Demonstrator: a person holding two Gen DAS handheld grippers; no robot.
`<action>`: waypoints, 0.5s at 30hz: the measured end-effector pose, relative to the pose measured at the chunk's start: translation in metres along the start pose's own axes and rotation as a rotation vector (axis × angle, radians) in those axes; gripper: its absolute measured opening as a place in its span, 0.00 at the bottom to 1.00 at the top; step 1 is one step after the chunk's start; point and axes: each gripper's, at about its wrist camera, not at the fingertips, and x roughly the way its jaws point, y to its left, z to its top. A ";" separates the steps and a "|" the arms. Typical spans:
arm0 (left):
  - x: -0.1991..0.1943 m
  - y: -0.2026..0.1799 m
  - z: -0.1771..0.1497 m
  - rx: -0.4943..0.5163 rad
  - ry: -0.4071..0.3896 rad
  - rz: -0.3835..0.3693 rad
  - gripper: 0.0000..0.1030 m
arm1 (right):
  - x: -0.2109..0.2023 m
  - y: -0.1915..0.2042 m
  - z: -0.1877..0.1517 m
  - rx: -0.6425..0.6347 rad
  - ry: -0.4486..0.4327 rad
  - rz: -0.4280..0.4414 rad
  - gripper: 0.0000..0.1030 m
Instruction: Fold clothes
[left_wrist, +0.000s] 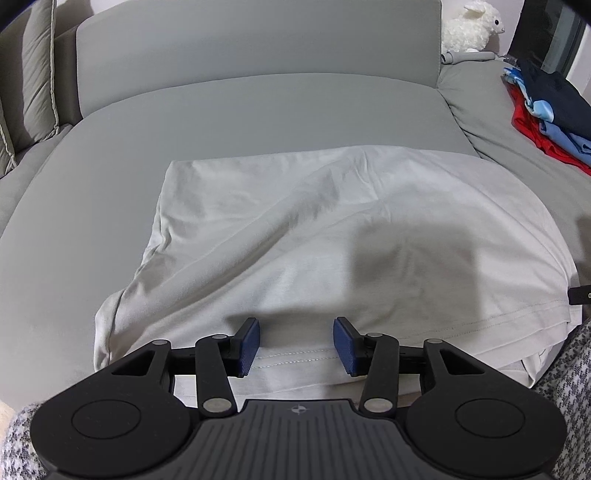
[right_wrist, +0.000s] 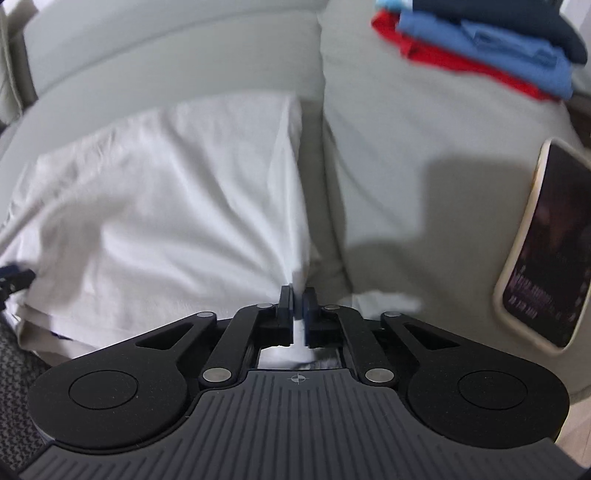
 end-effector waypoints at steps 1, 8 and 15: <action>-0.002 0.001 0.000 -0.006 -0.003 0.001 0.48 | -0.002 0.001 -0.001 0.002 -0.004 0.003 0.21; -0.017 0.012 0.010 -0.033 -0.086 -0.003 0.52 | -0.022 0.016 0.011 -0.067 -0.085 -0.009 0.39; -0.021 0.047 0.027 -0.123 -0.175 0.036 0.50 | -0.031 0.032 0.028 -0.090 -0.188 0.005 0.41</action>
